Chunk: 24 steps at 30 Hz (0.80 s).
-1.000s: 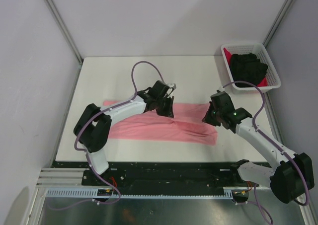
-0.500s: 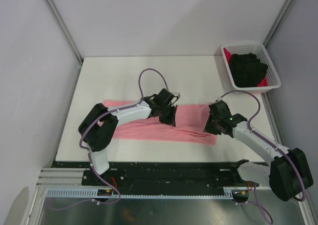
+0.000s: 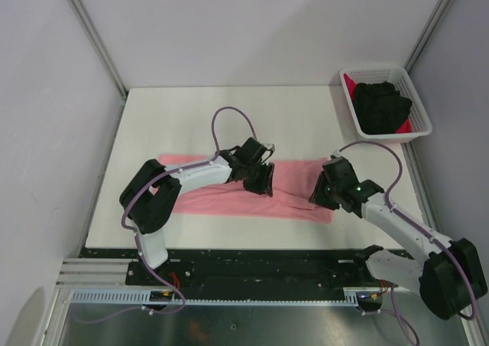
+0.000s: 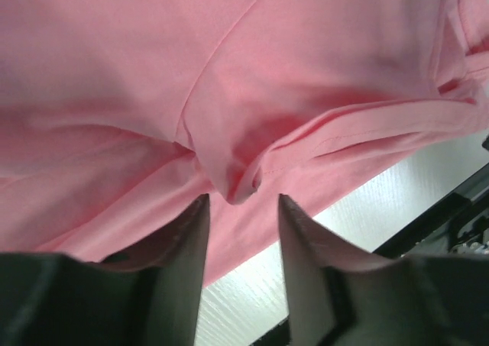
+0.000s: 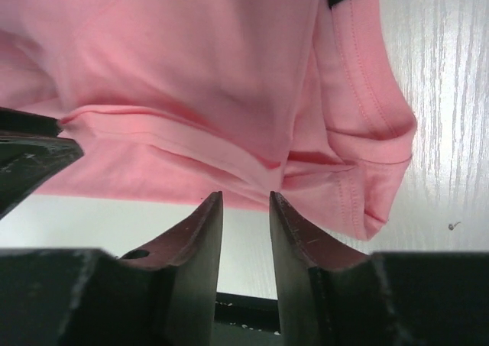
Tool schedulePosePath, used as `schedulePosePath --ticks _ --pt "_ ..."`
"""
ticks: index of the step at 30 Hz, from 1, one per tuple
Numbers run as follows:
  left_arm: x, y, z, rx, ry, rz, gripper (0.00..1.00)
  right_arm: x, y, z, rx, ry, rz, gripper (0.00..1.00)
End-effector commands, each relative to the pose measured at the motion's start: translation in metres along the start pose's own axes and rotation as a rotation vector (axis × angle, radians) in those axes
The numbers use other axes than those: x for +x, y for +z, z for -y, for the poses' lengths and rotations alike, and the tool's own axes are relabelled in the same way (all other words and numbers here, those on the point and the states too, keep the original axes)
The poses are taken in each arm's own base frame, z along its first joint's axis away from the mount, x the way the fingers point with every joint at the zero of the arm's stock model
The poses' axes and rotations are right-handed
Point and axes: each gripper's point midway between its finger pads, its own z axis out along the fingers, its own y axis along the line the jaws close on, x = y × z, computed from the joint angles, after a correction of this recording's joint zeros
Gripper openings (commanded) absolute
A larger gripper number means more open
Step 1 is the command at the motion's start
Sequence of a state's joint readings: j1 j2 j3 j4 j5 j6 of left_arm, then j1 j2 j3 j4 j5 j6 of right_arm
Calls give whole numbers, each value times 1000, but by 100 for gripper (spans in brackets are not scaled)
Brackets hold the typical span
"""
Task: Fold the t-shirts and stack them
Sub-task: Fold the other side of the tshirt into a rectangle
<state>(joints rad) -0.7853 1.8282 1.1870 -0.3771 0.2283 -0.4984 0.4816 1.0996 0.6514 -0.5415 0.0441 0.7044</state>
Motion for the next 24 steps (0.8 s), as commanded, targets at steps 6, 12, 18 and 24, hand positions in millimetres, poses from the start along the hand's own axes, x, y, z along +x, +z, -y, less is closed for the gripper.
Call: schedulePosePath --ticks 6,12,18,24 --pt "-41 -33 23 31 25 152 51 -29 -10 -11 -45 -5 120 40" --pt "-59 -8 24 10 -16 147 44 -48 21 -6 18 13 116 37" --pt "-39 17 24 11 -29 67 40 -48 34 -4 34 20 91 35" --pt "-19 14 27 15 -22 34 38 -37 33 -10 32 0 66 33"
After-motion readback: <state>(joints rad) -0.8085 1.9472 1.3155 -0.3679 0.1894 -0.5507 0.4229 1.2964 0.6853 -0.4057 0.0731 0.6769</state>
